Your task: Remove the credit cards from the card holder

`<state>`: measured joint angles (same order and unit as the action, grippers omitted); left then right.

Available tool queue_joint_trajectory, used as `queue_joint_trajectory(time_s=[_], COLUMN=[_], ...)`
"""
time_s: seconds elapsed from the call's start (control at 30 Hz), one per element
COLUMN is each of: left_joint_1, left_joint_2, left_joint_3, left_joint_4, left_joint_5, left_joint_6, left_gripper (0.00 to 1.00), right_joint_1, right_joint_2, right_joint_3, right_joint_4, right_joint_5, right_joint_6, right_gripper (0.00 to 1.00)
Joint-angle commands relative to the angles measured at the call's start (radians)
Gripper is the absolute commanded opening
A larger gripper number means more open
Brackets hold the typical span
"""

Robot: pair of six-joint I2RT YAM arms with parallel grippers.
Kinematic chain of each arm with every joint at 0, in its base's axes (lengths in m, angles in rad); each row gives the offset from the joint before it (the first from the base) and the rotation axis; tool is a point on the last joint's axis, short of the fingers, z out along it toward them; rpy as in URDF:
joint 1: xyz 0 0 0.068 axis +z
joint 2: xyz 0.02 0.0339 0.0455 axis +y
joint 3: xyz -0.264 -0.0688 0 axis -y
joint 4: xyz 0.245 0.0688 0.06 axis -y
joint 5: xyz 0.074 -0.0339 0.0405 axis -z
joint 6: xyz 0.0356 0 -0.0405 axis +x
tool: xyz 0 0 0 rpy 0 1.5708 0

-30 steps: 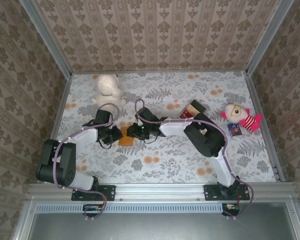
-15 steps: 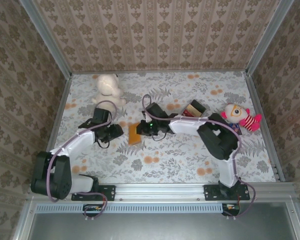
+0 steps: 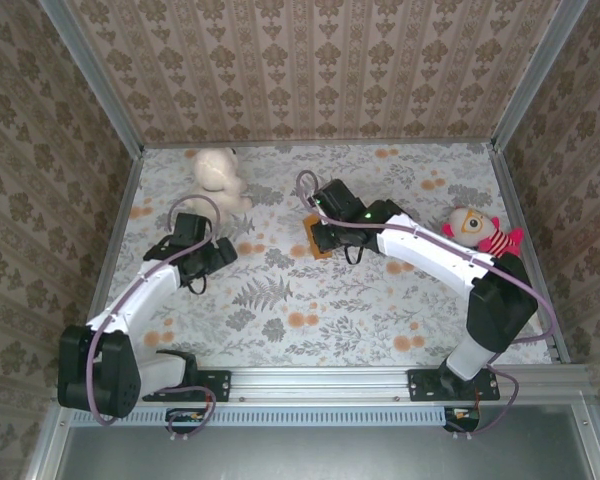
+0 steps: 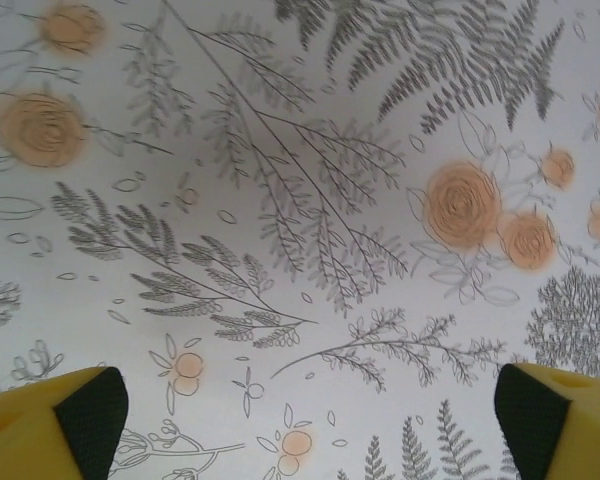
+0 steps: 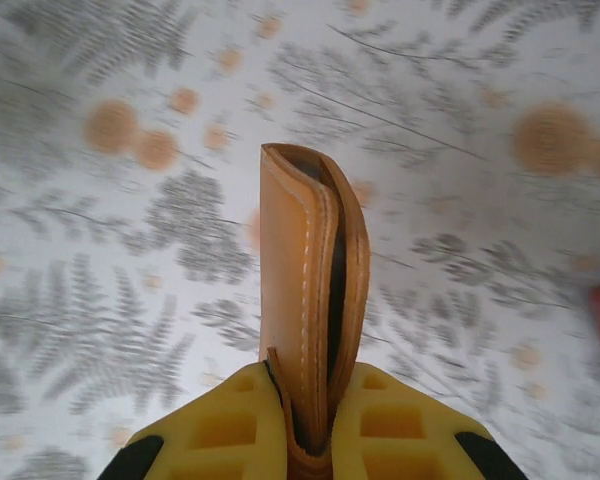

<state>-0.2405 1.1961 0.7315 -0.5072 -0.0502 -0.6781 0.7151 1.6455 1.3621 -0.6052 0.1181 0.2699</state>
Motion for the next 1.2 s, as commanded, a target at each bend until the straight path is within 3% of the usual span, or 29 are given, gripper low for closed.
queue_joint_trajectory(time_s=[0.0,0.23,0.37,0.5,0.6,0.8,0.97,1.17], left_joint_1=[0.006,0.007,0.009,0.009,0.006,-0.006,-0.019,-0.074], left_joint_2=[-0.027,-0.009,0.004,0.006,0.015,0.029,0.042,0.102], left_joint_3=[-0.002,-0.001,0.010,0.011,0.028,0.052,0.060,0.095], left_joint_4=[-0.032,-0.039,-0.039,-0.033,-0.024,-0.033,-0.013,0.021], left_joint_5=[-0.054,-0.037,-0.037,-0.025,0.055,0.073,0.103,0.155], left_joint_6=[0.019,0.037,0.035,0.038,0.068,0.085,0.102,0.116], left_gripper=[1.00,1.00,1.00,1.00,1.00,1.00,1.00,0.99], right_joint_1=[0.020,0.112,0.159,0.187,0.212,0.203,0.144,0.048], right_joint_2=[0.043,0.193,0.281,0.329,0.347,0.273,0.156,0.085], right_joint_3=[0.047,0.109,0.148,0.171,0.187,0.151,0.045,-0.074], right_joint_4=[-0.133,-0.191,-0.212,-0.199,-0.204,-0.155,-0.047,0.040], right_joint_5=[0.255,0.510,0.549,0.461,0.383,0.182,-0.022,-0.148], right_joint_6=[-0.105,-0.170,-0.158,-0.131,-0.129,-0.100,-0.029,0.130], right_gripper=[0.08,0.13,0.16,0.20,0.27,0.38,0.48,0.54])
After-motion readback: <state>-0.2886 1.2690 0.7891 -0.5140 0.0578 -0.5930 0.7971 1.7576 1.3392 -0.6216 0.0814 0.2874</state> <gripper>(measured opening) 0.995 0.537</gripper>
